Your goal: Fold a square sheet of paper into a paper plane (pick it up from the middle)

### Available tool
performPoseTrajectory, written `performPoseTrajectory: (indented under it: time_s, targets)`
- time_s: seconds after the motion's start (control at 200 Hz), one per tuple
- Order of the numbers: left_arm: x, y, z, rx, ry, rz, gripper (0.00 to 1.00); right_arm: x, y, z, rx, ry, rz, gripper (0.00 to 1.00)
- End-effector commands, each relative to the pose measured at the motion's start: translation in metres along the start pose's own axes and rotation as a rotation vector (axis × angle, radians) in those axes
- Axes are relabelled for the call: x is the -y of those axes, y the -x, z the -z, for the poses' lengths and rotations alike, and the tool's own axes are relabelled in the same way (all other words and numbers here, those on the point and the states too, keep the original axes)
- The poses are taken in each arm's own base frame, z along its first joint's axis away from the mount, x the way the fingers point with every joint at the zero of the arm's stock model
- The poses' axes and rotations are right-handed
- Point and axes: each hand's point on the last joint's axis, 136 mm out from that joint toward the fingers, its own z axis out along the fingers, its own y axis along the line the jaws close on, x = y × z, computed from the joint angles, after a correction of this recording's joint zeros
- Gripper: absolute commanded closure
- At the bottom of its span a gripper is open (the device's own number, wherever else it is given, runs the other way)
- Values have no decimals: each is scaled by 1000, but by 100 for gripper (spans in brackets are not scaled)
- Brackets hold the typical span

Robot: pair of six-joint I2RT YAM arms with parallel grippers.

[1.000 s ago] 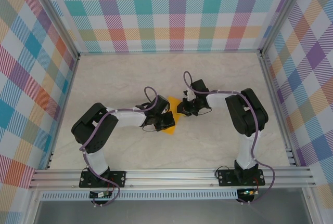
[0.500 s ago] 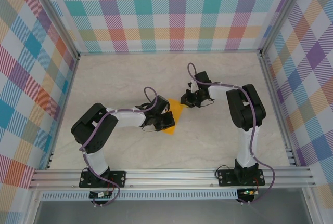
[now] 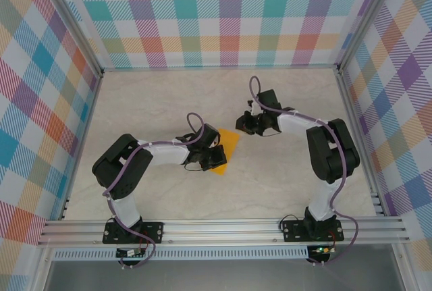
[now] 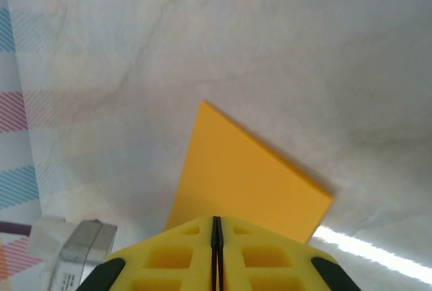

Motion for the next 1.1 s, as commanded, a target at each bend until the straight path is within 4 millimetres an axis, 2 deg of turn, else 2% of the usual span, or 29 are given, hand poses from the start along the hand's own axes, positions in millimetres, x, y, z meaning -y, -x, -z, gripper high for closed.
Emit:
performPoseTrajectory:
  time_s: [0.0, 0.21, 0.335, 0.545, 0.65, 0.8, 1.0, 1.095]
  targets:
    - [-34, -24, -1, -76, 140, 22, 96, 3, -30, -15, -99, 34, -36, 89]
    - [-28, -21, 0, -73, 124, 12, 96, 14, -40, -29, -159, 11, -48, 90]
    - [-15, -15, 3, -66, 103, -14, 96, 25, -43, -33, -180, -39, -54, 90]
    - [35, 7, 18, -25, -5, -116, 95, 40, -49, -38, -204, -91, -58, 90]
    - [52, 15, 17, -19, -72, -166, 94, 43, -50, -39, -208, -102, -60, 90]
    - [53, 21, 4, -30, -99, -199, 94, 46, -52, -40, -216, -108, -64, 90]
    - [34, 26, -10, -15, -57, -225, 95, 47, -53, -41, -221, -111, -64, 91]
    - [32, 27, -16, -13, -83, -224, 96, 49, -54, -41, -223, -116, -65, 90]
